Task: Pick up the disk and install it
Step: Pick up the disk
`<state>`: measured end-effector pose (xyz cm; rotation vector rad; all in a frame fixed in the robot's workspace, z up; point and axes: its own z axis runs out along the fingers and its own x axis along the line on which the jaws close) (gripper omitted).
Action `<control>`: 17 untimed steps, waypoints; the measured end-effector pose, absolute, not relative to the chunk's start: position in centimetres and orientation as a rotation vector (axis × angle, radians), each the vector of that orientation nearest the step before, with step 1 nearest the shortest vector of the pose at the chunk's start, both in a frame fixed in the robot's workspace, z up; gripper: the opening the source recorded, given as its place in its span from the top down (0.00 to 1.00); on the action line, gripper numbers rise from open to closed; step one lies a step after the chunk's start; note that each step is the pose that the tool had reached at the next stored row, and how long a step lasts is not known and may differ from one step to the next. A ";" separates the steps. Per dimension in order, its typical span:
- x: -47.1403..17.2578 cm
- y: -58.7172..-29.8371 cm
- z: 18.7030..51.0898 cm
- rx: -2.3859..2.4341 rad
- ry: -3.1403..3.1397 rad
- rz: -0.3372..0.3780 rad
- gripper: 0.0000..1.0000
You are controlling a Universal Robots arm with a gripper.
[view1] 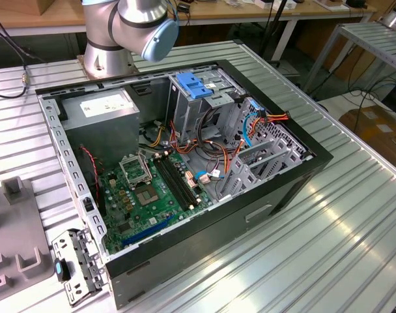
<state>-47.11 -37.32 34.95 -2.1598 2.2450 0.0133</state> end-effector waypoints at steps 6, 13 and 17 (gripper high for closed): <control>-47.1 -37.3 35.3 -2.160 2.245 0.013 0.63; -47.1 -37.3 35.5 -2.160 2.245 0.013 0.63; -47.1 -37.3 35.6 -2.160 2.245 0.013 0.63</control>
